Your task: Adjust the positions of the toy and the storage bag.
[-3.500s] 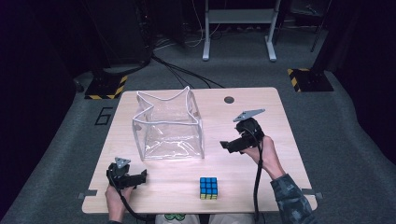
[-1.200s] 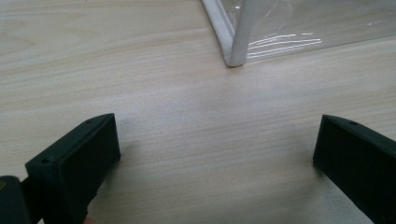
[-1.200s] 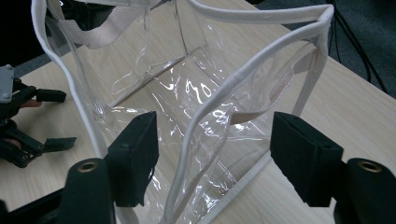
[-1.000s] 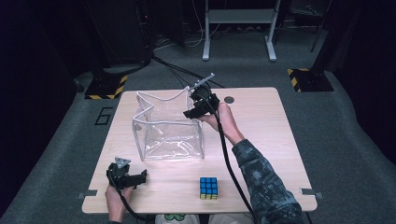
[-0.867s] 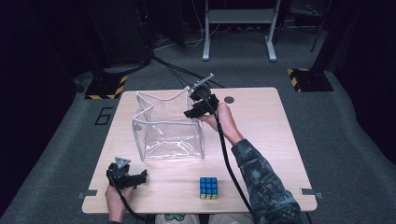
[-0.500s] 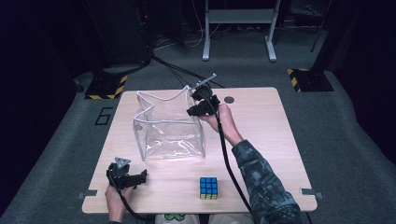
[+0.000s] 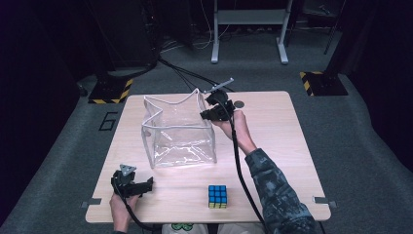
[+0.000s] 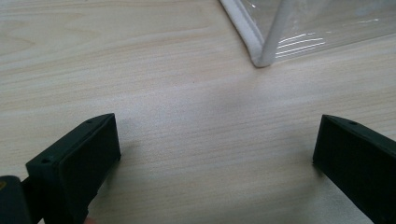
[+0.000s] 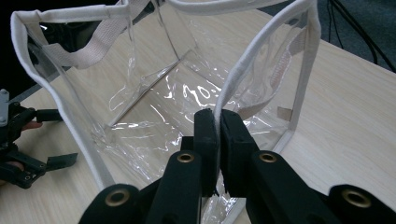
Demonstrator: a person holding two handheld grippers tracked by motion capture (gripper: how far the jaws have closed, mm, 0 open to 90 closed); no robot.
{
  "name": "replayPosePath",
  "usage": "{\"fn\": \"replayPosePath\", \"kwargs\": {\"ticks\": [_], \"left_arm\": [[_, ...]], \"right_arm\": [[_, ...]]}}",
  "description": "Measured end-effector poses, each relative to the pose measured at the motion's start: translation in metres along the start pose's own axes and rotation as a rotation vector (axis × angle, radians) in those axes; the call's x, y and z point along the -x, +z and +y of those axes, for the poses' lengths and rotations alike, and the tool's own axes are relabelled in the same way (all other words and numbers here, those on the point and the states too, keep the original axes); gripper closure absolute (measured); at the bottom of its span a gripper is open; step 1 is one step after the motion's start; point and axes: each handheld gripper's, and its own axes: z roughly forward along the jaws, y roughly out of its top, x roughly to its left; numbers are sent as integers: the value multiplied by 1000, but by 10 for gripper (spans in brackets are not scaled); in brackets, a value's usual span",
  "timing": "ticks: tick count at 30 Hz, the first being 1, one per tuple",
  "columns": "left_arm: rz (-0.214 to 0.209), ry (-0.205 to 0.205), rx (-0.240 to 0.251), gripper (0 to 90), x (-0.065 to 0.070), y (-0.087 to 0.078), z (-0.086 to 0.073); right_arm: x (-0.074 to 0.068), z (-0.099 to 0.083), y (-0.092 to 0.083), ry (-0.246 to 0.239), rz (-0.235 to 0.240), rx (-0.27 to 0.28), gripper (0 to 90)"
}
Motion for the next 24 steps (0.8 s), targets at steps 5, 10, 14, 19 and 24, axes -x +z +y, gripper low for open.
{"fn": "replayPosePath", "kwargs": {"ticks": [5,10,14,19,24], "left_arm": [[-1,-1,0,4,0,0,0],[2,-1,0,4,0,0,0],[1,-1,2,4,0,0,0],[2,-1,1,4,0,0,0],[2,-1,1,4,0,0,0]], "right_arm": [[5,-4,-5,21,-8,9,867],[9,-8,-9,35,-18,20,868],[13,-13,-14,50,-26,25,869],[18,-18,-19,56,-33,35,871],[23,-21,-24,67,-44,37,872]]}}
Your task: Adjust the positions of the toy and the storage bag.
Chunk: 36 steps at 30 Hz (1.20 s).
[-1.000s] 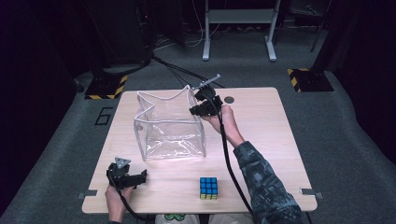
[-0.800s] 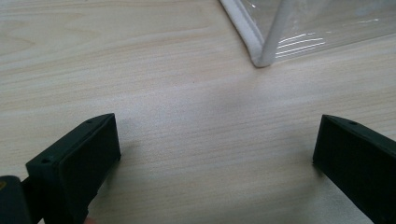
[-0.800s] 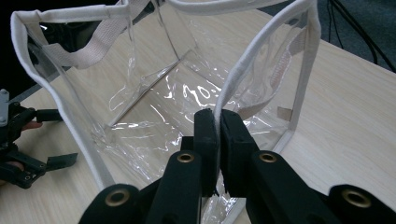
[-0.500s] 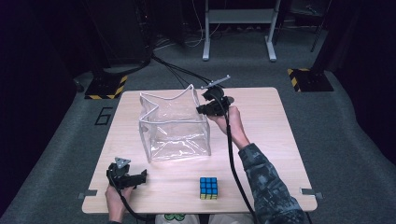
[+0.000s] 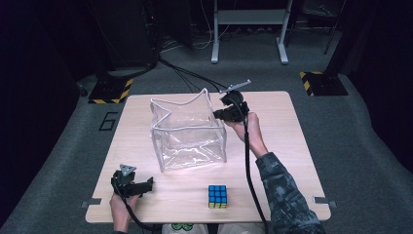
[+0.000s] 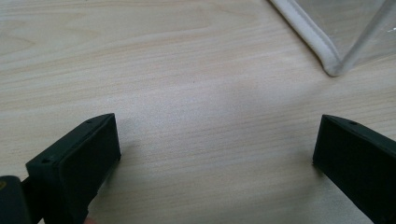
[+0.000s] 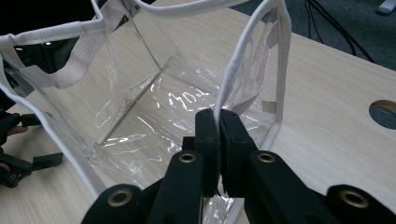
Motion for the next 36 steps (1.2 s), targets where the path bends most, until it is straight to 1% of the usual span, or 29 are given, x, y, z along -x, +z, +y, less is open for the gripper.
{"fn": "replayPosePath", "kwargs": {"ticks": [2,3,8,10,12,15,20,22,30,32,33,35,36], "left_arm": [[0,0,0,4,0,0,0],[0,0,0,4,0,0,0],[0,0,0,4,0,0,0],[0,0,0,4,0,0,0],[0,0,0,4,0,0,0],[0,0,0,4,0,0,0],[0,0,0,4,0,0,0],[0,0,0,4,0,0,0],[0,0,0,5,0,0,0],[-1,0,0,5,0,0,0],[0,0,1,5,0,0,0],[0,0,0,5,0,0,0],[-1,0,0,5,0,0,0]], "right_arm": [[2,-1,-2,7,-8,4,873],[2,-2,-3,18,-8,2,873],[6,-5,-6,15,-15,9,873],[7,-6,-8,23,-17,6,873],[8,-7,-9,16,-21,12,872],[8,-8,-11,26,-26,5,873],[10,-11,-15,15,-30,5,872],[10,-12,-17,24,-32,4,872],[9,-19,-25,13,-37,-2,868],[9,-18,-26,6,-40,-13,842],[9,-18,-27,11,-37,-13,812],[10,-14,-28,7,-31,-14,716],[10,-11,-29,4,-36,-14,685]]}}
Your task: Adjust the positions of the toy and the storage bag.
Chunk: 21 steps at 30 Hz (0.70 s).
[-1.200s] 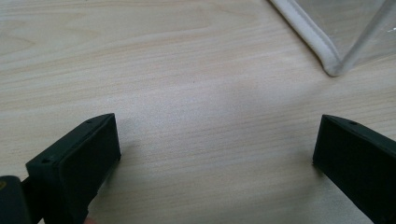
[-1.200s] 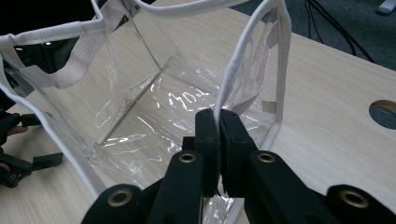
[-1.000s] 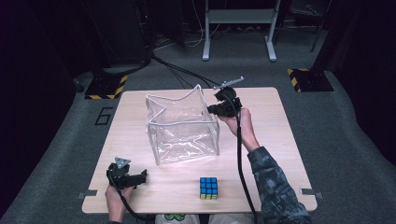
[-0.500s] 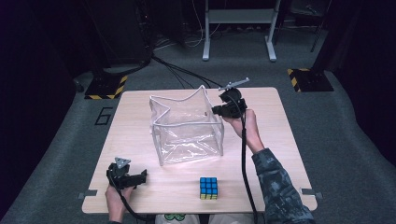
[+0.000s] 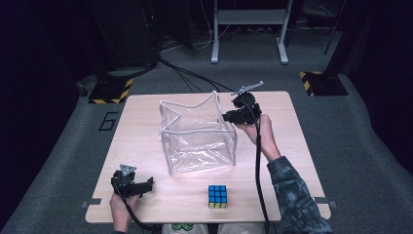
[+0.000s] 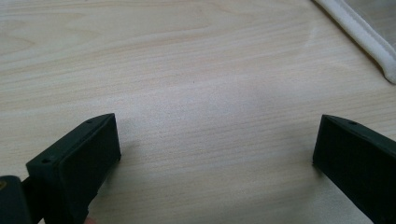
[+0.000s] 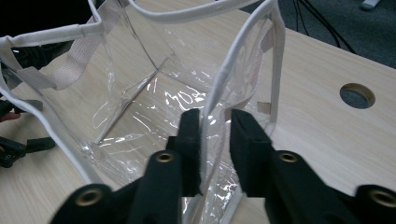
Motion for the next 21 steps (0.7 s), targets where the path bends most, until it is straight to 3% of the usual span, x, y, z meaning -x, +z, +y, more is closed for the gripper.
{"fn": "replayPosePath", "kwargs": {"ticks": [5,10,21], "left_arm": [[0,0,0,5,0,0,0],[0,0,0,5,0,0,0],[-1,0,0,6,0,0,0]], "right_arm": [[4,15,1,-8,-7,-26,558],[5,29,9,-23,-6,-53,514],[6,53,37,-25,-3,-117,537]]}}
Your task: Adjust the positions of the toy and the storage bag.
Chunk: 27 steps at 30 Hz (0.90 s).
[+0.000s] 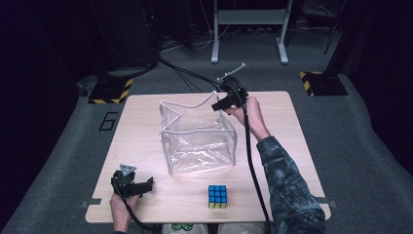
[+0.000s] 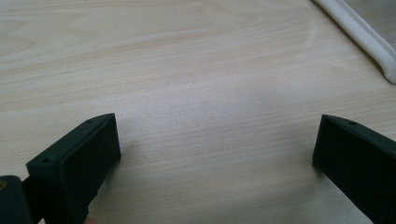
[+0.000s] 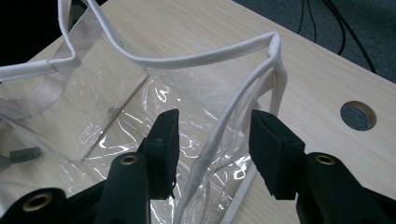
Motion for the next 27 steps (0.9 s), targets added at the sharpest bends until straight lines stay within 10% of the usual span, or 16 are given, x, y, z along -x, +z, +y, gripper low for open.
{"fn": "replayPosePath", "kwargs": {"ticks": [14,27], "left_arm": [[-1,4,2,6,0,0,0],[-2,4,2,6,0,0,0]], "right_arm": [[9,-1,4,59,-6,-11,812],[16,-11,-4,72,-34,2,868]]}}
